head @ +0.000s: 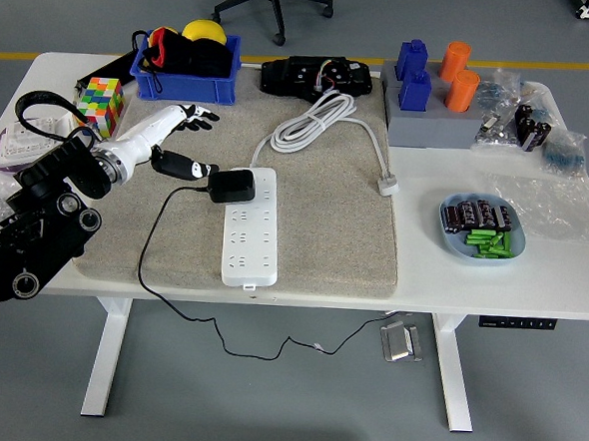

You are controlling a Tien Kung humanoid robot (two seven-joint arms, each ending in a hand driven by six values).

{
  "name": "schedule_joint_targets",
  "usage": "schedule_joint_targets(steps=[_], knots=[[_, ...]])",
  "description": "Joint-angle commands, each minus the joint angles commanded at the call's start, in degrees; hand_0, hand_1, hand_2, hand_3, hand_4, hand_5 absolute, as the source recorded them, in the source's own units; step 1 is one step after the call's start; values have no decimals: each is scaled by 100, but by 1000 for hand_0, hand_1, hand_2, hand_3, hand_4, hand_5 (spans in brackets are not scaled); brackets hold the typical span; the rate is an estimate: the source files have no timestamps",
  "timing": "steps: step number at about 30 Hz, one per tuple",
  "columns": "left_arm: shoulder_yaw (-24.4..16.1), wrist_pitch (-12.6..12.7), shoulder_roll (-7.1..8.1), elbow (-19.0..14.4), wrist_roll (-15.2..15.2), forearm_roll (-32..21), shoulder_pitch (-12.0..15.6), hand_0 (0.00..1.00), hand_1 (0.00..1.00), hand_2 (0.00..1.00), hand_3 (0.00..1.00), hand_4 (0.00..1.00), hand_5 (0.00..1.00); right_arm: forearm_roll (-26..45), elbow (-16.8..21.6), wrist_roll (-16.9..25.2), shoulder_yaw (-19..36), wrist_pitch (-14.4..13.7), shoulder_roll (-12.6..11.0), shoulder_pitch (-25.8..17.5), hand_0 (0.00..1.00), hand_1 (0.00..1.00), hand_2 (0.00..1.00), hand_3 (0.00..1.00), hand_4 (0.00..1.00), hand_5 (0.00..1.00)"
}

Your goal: Pull the plug out,throw it away,press the button

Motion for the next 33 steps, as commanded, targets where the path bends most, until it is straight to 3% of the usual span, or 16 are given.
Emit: schedule_joint_targets(steps=[5,21,33], knots=[[262,-8,-29,35,-6,-65,-138,850,841,807,840,887,81,0,-8,-2,-1,2,1,-4,767,729,724,713,883,658],[928,12,-186,598,-19,-165,-518,840,801,774,823,918,24,38,7,-1,-98,5,-28,17,767,729,724,713,883,658],[1465,135,-379,1219,-112,-426,-912,793,754,713,805,886,2,52,9,2,-142,6,-52,39,767,729,724,713,883,658]])
